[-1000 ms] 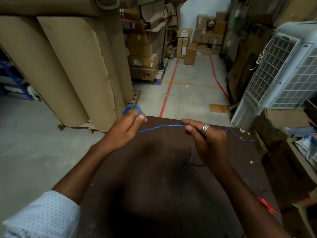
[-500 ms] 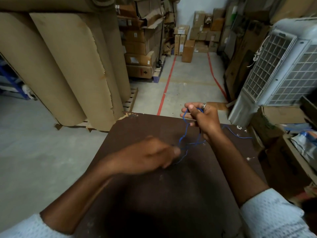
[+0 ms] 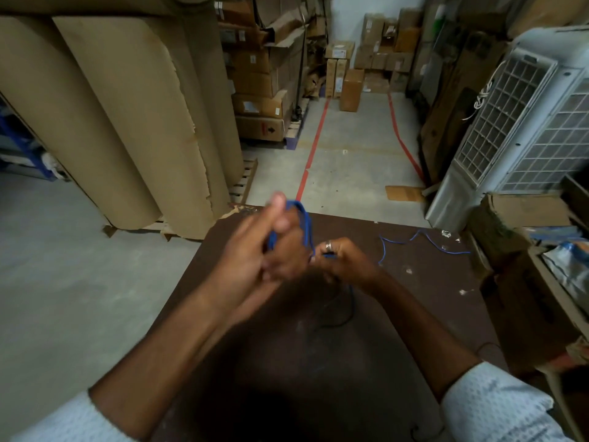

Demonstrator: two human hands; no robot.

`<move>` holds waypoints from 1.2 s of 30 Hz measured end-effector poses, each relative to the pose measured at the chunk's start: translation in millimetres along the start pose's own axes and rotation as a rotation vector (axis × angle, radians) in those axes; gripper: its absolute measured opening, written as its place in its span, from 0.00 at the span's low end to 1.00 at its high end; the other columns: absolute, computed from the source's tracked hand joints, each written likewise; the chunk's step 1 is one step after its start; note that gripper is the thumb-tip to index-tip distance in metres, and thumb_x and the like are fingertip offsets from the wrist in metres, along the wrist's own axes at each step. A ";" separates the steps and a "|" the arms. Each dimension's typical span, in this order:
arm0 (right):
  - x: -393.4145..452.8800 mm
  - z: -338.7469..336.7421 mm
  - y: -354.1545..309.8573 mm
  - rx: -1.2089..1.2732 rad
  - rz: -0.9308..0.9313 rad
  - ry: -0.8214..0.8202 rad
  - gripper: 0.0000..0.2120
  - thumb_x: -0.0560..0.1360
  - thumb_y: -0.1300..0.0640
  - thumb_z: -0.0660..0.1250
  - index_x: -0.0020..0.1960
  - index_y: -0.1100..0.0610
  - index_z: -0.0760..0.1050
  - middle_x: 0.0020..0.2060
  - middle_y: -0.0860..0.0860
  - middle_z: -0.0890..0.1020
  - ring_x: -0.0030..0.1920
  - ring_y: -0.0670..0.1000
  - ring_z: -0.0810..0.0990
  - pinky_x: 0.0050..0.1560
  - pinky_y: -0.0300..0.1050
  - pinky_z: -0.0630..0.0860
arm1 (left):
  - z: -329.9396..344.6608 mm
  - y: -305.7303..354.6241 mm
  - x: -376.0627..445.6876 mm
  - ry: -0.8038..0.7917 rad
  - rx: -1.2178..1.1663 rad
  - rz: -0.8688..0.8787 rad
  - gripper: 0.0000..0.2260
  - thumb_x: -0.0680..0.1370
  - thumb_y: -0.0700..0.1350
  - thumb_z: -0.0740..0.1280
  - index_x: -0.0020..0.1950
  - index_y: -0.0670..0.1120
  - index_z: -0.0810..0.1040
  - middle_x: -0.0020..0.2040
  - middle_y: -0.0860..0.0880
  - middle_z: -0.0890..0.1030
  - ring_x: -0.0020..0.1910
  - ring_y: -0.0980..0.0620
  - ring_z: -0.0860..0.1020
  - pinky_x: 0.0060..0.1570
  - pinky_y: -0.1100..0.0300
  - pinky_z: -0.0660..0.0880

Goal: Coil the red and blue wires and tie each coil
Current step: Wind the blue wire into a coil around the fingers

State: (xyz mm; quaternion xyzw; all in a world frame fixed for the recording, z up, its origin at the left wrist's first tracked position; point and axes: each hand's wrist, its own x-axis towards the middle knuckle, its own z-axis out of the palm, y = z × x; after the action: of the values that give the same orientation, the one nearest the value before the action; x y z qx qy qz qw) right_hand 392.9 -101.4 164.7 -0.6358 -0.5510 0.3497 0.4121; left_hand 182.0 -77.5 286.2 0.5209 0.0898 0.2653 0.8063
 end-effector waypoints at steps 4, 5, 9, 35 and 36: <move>-17.8 21.4 -15.0 -0.112 -0.180 -0.161 0.09 0.80 0.68 0.65 0.46 0.71 0.81 0.36 0.49 0.81 0.36 0.37 0.80 0.38 0.25 0.71 | -29.3 11.6 35.7 0.103 -0.285 0.194 0.17 0.86 0.50 0.51 0.44 0.49 0.74 0.25 0.53 0.68 0.22 0.58 0.66 0.31 0.62 0.66; -23.3 26.7 -19.7 -0.129 -0.216 -0.177 0.09 0.80 0.68 0.64 0.48 0.70 0.82 0.39 0.51 0.82 0.40 0.39 0.80 0.42 0.25 0.72 | -37.5 13.1 43.3 0.133 -0.321 0.235 0.16 0.86 0.50 0.50 0.46 0.49 0.74 0.26 0.53 0.69 0.24 0.58 0.68 0.34 0.62 0.68; -41.6 37.0 -39.8 -0.145 -0.290 -0.173 0.05 0.79 0.61 0.69 0.51 0.61 0.84 0.45 0.52 0.86 0.46 0.39 0.81 0.50 0.29 0.74 | -65.3 16.6 63.0 0.333 -0.233 0.342 0.13 0.86 0.48 0.52 0.47 0.48 0.72 0.31 0.54 0.73 0.30 0.56 0.73 0.41 0.62 0.71; -49.4 -40.7 -151.2 -0.275 -0.222 0.269 0.14 0.79 0.51 0.68 0.39 0.58 0.80 0.26 0.49 0.77 0.26 0.43 0.73 0.30 0.42 0.71 | -93.1 -10.8 30.8 0.212 1.358 0.248 0.29 0.84 0.57 0.45 0.34 0.49 0.78 0.27 0.56 0.74 0.28 0.59 0.72 0.37 0.56 0.68; -42.8 -47.4 -151.0 -0.415 -0.257 0.332 0.15 0.79 0.47 0.68 0.39 0.55 0.80 0.27 0.49 0.78 0.28 0.44 0.75 0.32 0.45 0.73 | -88.6 -9.7 27.5 0.155 1.333 0.202 0.29 0.84 0.59 0.44 0.34 0.50 0.76 0.26 0.55 0.73 0.27 0.58 0.72 0.36 0.56 0.67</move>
State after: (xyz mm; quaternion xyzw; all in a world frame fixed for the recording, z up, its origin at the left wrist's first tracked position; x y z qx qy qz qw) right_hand 366.9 -142.3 321.4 -0.6802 -0.6117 0.0656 0.3986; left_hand 171.1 4.0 242.1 0.8919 0.2428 0.2639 0.2754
